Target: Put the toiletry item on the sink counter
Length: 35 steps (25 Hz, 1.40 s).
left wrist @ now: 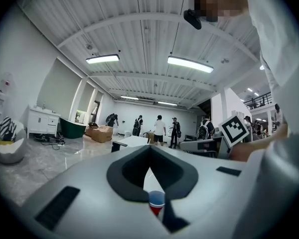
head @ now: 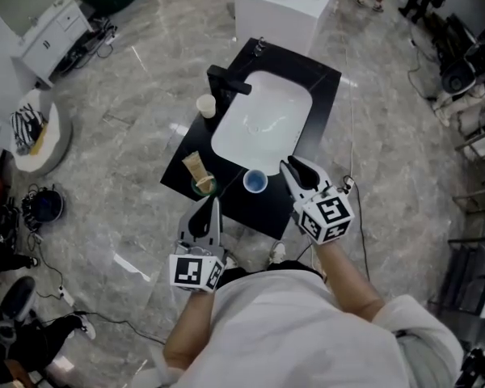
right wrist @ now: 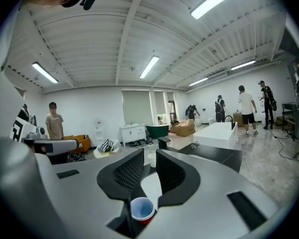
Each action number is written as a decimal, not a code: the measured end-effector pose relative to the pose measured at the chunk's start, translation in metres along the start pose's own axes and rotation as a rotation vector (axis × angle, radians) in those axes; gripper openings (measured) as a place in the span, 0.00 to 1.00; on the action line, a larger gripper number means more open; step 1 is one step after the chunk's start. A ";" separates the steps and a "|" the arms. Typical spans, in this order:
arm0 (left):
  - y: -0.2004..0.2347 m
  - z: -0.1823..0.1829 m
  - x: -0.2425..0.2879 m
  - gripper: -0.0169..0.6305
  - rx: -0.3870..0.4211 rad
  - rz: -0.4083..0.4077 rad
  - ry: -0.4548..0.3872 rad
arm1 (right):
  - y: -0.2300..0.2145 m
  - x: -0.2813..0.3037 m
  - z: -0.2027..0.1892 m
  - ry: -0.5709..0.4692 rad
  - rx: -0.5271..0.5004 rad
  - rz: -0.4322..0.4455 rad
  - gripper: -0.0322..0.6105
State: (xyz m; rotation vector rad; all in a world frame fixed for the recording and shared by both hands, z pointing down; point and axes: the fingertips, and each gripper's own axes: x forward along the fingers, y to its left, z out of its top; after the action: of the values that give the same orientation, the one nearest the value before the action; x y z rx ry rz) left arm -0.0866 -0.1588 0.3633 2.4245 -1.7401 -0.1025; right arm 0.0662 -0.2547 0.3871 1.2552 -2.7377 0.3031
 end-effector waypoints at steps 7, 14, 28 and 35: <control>-0.002 0.015 0.009 0.03 0.005 -0.017 -0.010 | 0.013 0.006 0.030 -0.041 -0.009 0.041 0.17; 0.005 0.027 0.009 0.03 0.023 -0.004 -0.034 | 0.018 -0.001 0.050 -0.083 -0.045 0.047 0.17; 0.010 0.036 -0.005 0.03 0.020 0.044 -0.055 | 0.046 -0.044 0.118 -0.225 -0.098 0.136 0.17; 0.009 0.029 -0.014 0.03 0.021 0.073 -0.059 | 0.047 -0.058 0.102 -0.195 -0.131 0.137 0.17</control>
State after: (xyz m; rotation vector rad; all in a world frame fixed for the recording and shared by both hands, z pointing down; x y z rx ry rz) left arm -0.1038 -0.1510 0.3357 2.3927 -1.8612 -0.1488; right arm 0.0664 -0.2053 0.2706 1.1213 -2.9572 0.0118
